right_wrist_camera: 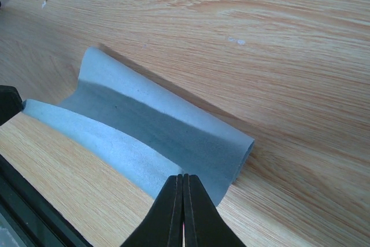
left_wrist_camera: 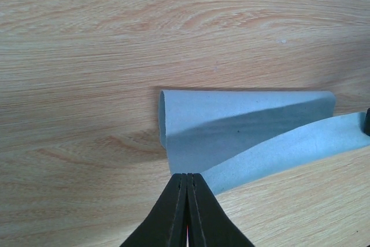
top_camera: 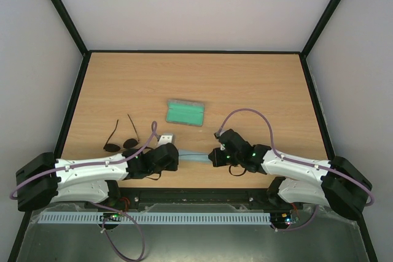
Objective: Organize the sunglasses
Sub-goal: Fold the glasses cleaning cloth at the center of the board.
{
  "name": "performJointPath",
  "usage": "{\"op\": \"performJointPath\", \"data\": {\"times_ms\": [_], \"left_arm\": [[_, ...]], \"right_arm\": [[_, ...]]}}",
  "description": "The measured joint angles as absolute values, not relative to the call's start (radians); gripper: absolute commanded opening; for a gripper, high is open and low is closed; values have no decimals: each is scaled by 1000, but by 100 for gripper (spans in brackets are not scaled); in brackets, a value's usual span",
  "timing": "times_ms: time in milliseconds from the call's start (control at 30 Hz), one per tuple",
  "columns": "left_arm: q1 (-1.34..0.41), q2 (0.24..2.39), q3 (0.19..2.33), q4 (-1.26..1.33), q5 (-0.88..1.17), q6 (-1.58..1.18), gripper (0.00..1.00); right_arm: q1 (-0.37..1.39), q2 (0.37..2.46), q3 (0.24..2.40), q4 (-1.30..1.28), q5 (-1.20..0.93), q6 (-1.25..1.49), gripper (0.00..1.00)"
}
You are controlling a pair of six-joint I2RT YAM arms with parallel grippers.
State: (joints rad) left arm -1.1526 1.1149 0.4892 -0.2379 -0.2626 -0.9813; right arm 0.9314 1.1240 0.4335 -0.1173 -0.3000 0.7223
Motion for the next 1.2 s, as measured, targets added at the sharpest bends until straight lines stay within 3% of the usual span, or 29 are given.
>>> {"op": "performJointPath", "data": {"times_ms": [1200], "left_arm": [[-1094, 1257, 577, -219, -272, -950, 2]], "right_arm": [[932, 1174, 452, -99, -252, 723, 1]]}}
